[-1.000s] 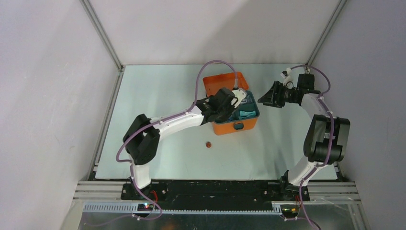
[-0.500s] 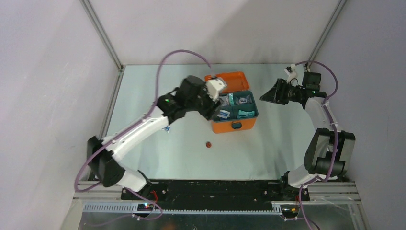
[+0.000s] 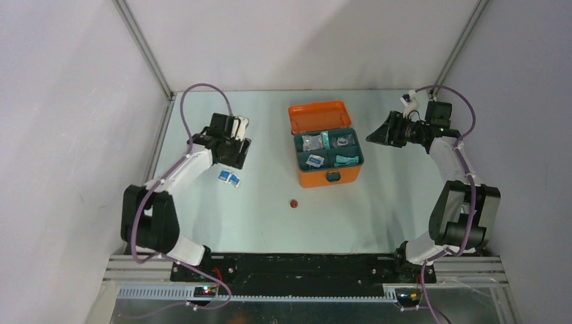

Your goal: Organize the medicine kit

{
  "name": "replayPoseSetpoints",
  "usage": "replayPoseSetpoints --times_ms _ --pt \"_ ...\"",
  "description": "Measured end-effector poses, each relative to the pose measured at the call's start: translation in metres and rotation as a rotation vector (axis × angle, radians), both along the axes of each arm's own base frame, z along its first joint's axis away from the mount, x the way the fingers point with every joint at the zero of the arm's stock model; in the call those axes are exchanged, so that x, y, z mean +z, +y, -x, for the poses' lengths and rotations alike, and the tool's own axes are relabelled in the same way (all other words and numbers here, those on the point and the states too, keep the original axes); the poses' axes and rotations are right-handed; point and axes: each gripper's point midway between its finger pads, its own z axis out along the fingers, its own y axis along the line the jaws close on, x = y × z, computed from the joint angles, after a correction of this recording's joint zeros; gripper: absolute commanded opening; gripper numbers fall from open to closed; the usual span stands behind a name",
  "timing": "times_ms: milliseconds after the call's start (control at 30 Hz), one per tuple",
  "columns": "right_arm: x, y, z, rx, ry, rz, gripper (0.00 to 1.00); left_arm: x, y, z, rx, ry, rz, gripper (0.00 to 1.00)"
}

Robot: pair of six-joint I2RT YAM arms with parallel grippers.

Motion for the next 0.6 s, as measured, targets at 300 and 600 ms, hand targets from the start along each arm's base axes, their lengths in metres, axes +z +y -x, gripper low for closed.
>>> replayPoseSetpoints --times_ms 300,600 --pt "0.0 0.0 0.0 0.002 -0.002 0.002 0.61 -0.071 0.025 0.007 0.005 0.208 -0.154 0.7" --pt "0.0 0.0 0.0 0.004 -0.007 0.006 0.61 -0.101 0.032 0.017 0.003 0.322 -0.176 0.49"
